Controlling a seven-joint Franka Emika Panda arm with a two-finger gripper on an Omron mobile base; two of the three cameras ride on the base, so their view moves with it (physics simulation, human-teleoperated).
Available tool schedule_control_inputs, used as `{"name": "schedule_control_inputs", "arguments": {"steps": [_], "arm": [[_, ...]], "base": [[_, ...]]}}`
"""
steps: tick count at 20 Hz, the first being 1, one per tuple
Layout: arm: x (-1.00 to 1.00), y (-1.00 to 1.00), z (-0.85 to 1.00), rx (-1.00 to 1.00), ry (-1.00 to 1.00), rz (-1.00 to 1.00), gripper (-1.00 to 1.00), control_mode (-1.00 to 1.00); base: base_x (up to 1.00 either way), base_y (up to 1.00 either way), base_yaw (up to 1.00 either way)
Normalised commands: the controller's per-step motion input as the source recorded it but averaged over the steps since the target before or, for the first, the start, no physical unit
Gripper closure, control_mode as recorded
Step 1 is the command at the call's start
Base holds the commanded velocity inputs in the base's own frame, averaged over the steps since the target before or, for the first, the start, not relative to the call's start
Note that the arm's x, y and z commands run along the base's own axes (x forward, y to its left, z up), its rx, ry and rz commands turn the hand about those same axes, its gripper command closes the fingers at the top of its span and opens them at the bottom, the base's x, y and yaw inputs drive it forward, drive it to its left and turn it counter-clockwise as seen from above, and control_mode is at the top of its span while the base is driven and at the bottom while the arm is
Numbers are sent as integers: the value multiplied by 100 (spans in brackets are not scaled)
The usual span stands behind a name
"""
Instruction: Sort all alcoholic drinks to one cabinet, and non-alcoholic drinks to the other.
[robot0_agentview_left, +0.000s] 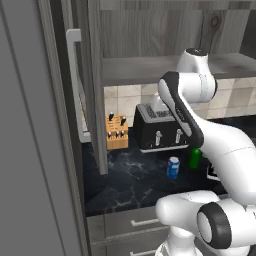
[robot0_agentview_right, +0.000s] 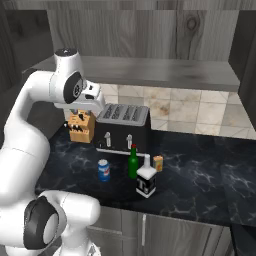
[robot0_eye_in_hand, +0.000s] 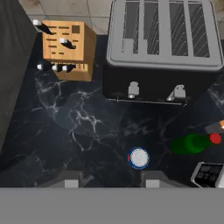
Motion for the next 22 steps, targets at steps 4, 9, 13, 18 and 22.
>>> {"name": "schedule_control_inputs", "arguments": {"steps": [4,9,13,18,22], "arm": [[-23,2,-9,-1,-2,0,-100,-100],[-84,-24,-36,-3,-20,-3,-100,-100],[-43,-89,-40,0,-12,-12,-100,-100],[-17,-95,-21,0,-5,-17,-100,-100],[0,-66,-27,0,0,-27,-100,-100]], "base": [[0,0,0],[0,0,0],[0,0,0],[0,0,0],[0,0,0]]}}
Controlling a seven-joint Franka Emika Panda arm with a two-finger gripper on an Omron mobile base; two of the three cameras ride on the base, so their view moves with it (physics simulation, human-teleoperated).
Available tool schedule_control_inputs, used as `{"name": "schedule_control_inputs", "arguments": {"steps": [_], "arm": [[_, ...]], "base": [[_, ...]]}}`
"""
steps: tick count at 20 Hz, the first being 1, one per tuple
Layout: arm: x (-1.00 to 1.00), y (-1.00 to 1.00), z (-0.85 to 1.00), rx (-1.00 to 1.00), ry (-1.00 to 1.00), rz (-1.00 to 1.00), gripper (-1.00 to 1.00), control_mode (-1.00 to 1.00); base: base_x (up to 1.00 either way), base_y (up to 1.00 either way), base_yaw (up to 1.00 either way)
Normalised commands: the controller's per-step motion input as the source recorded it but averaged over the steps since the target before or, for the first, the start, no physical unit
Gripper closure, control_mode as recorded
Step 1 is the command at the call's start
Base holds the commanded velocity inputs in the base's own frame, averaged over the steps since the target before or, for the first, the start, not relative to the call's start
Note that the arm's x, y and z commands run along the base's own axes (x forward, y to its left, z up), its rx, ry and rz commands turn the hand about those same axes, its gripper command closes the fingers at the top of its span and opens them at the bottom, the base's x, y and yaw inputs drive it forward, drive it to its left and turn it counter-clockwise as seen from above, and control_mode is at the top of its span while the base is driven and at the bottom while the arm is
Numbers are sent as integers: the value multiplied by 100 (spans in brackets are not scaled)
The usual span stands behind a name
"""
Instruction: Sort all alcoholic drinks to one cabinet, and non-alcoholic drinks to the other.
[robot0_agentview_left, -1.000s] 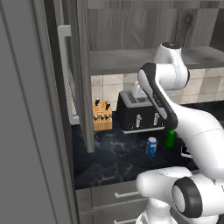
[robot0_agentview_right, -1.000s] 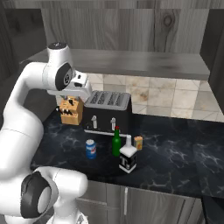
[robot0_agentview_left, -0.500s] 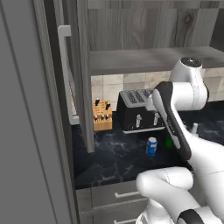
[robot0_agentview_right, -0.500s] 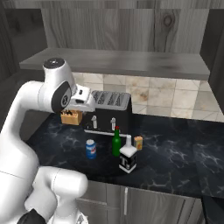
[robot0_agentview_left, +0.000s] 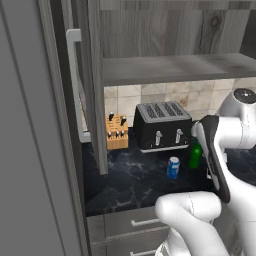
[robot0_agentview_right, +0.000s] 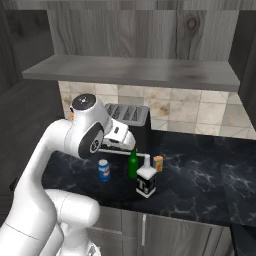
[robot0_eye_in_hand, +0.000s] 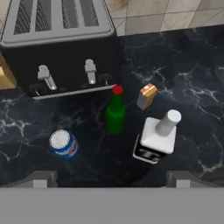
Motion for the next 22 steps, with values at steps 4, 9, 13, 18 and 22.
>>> {"name": "schedule_control_inputs", "arguments": {"steps": [4,9,13,18,22], "arm": [[2,-64,-46,0,0,-32,-100,-100],[1,-52,-51,0,0,-30,-100,-100],[0,-17,-19,2,4,-10,-100,-100],[8,-8,-19,2,0,-1,-100,-100],[3,-6,-26,0,0,1,-100,-100]], "base": [[0,0,0],[0,0,0],[0,0,0],[0,0,0],[0,0,0]]}}
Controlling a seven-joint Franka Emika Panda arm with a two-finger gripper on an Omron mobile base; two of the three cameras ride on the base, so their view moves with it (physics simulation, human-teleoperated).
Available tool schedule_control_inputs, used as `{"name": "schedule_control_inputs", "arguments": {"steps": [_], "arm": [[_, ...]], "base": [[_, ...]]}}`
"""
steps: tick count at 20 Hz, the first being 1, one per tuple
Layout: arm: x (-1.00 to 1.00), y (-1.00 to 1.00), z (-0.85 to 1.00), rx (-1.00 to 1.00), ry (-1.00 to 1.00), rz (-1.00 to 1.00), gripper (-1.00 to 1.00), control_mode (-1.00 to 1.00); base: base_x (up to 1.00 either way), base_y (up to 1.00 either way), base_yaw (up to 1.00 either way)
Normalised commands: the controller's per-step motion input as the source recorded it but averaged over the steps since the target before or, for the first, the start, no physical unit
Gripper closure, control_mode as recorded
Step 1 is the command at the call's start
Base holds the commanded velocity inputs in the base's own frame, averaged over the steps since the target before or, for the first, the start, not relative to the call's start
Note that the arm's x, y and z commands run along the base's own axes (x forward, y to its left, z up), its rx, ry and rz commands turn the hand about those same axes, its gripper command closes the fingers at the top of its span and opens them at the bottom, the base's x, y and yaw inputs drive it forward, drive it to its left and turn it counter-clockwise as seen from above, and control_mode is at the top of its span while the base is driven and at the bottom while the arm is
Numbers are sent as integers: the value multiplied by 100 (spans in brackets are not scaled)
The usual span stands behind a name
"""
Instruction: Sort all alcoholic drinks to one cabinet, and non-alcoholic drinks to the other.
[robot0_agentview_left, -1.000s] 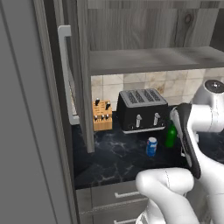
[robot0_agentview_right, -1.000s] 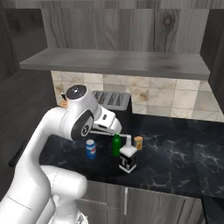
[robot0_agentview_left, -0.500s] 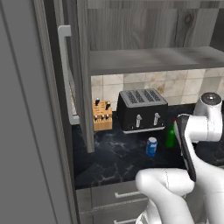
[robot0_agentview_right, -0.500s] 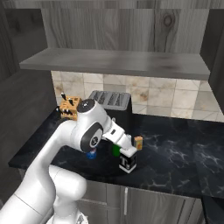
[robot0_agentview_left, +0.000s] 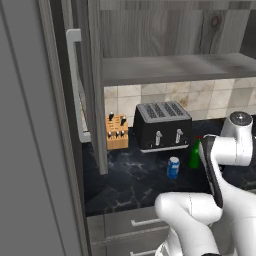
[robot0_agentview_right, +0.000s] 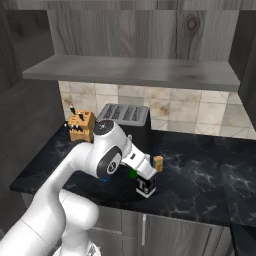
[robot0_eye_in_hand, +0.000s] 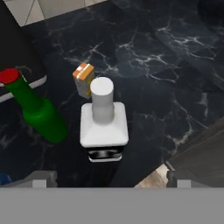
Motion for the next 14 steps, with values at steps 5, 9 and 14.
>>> {"name": "schedule_control_inputs", "arguments": {"steps": [5,9,14], "arm": [[13,0,-30,-3,0,0,-100,-100],[18,-2,-18,-3,-1,1,-100,-100],[34,-7,-16,-2,0,2,-100,-100]], "base": [[0,0,0],[0,0,0],[0,0,0]]}}
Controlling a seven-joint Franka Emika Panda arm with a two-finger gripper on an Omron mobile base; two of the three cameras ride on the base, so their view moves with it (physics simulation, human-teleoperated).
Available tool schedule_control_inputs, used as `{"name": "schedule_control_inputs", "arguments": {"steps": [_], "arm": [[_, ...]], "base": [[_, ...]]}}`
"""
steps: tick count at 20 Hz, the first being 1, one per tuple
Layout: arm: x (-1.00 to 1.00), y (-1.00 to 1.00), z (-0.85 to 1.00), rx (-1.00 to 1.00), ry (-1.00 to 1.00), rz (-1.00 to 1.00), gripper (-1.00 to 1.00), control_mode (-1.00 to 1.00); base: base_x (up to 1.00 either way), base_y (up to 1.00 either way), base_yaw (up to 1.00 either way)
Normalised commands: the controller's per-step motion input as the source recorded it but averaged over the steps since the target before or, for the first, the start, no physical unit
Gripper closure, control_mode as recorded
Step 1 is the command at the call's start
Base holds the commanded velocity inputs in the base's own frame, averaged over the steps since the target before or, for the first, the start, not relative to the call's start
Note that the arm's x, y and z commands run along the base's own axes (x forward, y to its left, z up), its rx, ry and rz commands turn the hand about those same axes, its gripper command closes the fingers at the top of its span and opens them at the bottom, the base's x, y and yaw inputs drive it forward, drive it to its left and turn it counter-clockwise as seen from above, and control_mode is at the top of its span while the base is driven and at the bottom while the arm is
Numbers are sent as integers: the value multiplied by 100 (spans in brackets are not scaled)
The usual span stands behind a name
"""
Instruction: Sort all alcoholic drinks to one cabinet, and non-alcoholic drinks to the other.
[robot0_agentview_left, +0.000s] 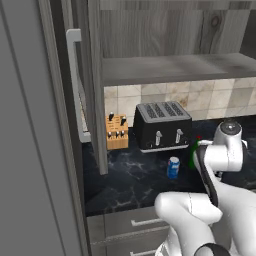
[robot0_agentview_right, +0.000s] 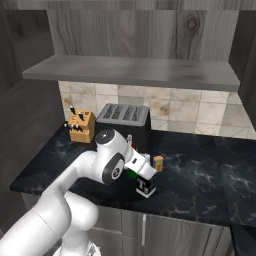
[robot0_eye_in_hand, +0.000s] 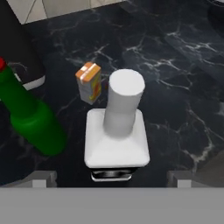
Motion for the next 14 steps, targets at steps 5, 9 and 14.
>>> {"name": "schedule_control_inputs", "arguments": {"steps": [5,9,14], "arm": [[28,-12,-17,0,0,2,-100,-100],[13,-20,-13,0,0,1,-100,-100],[5,-20,-8,0,0,0,-100,-100]], "base": [[0,0,0],[0,0,0],[0,0,0]]}}
